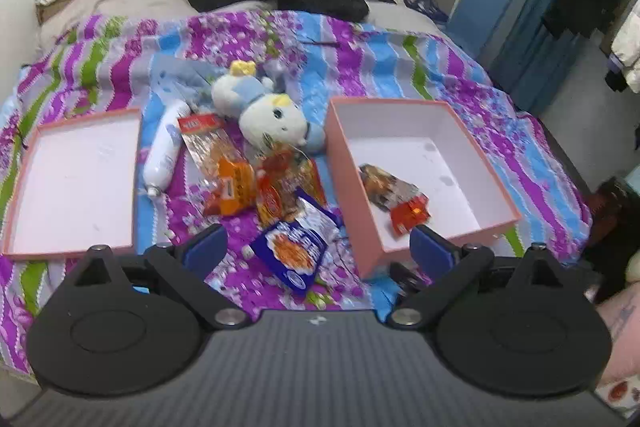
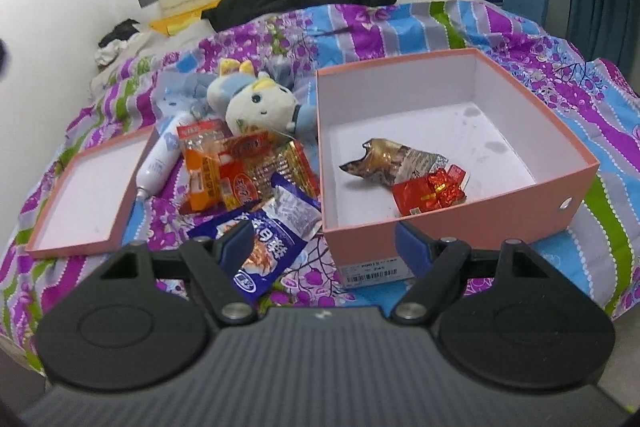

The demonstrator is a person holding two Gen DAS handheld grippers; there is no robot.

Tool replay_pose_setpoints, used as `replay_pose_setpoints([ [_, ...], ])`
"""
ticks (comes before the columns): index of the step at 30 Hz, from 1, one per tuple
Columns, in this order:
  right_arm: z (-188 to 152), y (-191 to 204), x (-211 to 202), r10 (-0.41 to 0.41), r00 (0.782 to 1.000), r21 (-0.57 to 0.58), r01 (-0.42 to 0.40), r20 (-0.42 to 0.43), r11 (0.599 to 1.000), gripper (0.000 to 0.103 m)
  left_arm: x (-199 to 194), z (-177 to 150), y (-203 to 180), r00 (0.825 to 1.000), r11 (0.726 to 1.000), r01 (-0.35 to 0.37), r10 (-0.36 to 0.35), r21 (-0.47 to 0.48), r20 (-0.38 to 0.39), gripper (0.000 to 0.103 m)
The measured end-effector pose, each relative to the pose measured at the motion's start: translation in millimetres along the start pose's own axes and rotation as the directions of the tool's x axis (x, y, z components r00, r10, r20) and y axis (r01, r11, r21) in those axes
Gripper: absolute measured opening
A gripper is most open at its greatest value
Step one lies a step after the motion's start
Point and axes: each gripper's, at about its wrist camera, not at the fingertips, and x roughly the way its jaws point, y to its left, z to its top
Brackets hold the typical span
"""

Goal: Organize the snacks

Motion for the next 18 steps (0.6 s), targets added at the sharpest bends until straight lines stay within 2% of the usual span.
replay_pose_setpoints([
  [2,1.0,2.9,3.8,-0.007,1.000,-0.013,0.006,-0.009,1.000,0.079,-6.7,2.8,2.8,1.000,1.000,0.019,-0.019,-0.015,-0.008,0.099],
  [4,1.3,7.1,6.7,-0.008,1.000,-0.022,0.007,-0.017,1.000,0.079,-8.2,2.7,7.4,1.000,1.000,0.004,-0.004,-0.019,0.012,0.099],
  [8,0.7,18.8,9.0,0.013,1.000,-0.040,-0.014,-0.028,0.999,0.079,4.0,3.0,22.9,0.997,0.996,0.006,-0.012,-0.085,-0.076,0.099],
  [10,-0.3,24.5,10.2,0.016,0.999,-0.050,-0.018,-0.037,0.999,0.079,5.8,2.0,27.4,0.997,0.997,-0.014,0.008,-0.079,-0.077,0.099],
  [18,-4.7,39.4,17.9,0.045,0.997,-0.048,-0.048,-0.067,0.998,0.079,14.4,2.2,44.2,0.995,0.992,-0.012,-0.001,-0.126,-0.100,0.099],
])
